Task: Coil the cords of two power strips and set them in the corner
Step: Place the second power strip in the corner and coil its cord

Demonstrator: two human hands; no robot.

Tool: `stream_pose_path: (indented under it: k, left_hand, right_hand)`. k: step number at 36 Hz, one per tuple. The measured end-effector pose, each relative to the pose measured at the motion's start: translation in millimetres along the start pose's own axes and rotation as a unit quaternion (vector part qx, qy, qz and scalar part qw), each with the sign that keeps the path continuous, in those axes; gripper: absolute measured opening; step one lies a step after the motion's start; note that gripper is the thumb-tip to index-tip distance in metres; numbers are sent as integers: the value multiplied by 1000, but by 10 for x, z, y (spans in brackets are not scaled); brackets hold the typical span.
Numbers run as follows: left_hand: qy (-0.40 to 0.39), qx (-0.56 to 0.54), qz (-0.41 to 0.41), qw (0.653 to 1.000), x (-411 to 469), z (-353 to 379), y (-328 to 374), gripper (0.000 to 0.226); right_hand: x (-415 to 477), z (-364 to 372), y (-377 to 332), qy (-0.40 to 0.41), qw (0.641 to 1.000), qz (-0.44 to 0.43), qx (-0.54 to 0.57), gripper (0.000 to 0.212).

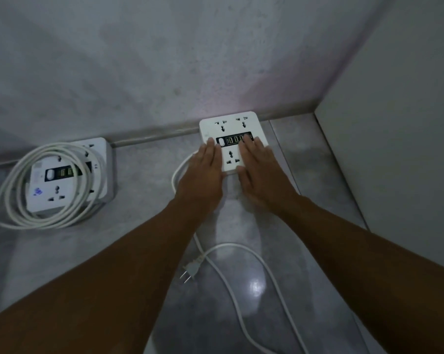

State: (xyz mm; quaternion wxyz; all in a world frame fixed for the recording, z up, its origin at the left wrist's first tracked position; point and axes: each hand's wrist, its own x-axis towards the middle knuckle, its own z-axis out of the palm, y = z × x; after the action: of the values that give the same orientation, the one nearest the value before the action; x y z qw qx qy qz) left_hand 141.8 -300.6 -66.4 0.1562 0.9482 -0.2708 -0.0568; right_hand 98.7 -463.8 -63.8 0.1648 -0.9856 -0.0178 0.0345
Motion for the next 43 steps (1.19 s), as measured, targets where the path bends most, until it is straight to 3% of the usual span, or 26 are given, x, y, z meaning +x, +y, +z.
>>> stream_pose_path:
  k: [6, 11, 15, 20, 24, 31, 35, 38, 41, 43]
  left_hand:
    - [-17, -12, 16, 1000, -43, -81, -23, 65]
    - [17, -26, 59, 998, -318, -185, -54, 55]
    - [25, -45, 74, 996, -761, -211, -34, 29]
    - [-46, 10, 101, 994, -1161, -124, 36, 49]
    - [-35, 65, 116, 991, -1233, -42, 151, 33]
    - [4, 22, 59, 998, -981, -136, 205, 41]
    - [67, 24, 33, 997, -819, -276, 190, 31]
    - [110, -35, -65, 991, -748, -386, 253, 23]
    - [104, -142, -189, 966, -669, -496, 359, 50]
    - [78, -325, -275, 901, -585, -614, 407, 68]
  right_hand:
    - [60, -101, 21, -23, 1000, -9, -13, 75]
    - [-110, -24, -92, 87, 995, -37, 33, 57]
    - [-371, 109, -188, 124, 987, -49, 85, 56]
    - [-731, 200, -244, 115, 985, -45, 124, 56]
    - [-971, 235, -198, 119, 983, -30, 137, 52]
    - [-1262, 217, -228, 115, 976, -12, 183, 37]
    - [-1205, 125, -357, 93, 955, 37, 280, 25]
    - [-1082, 26, -459, 128, 940, 55, 312, 25]
    - [-948, -122, -581, 143, 937, 34, 318, 28]
    - [-875, -193, -643, 136, 941, 14, 310, 34]
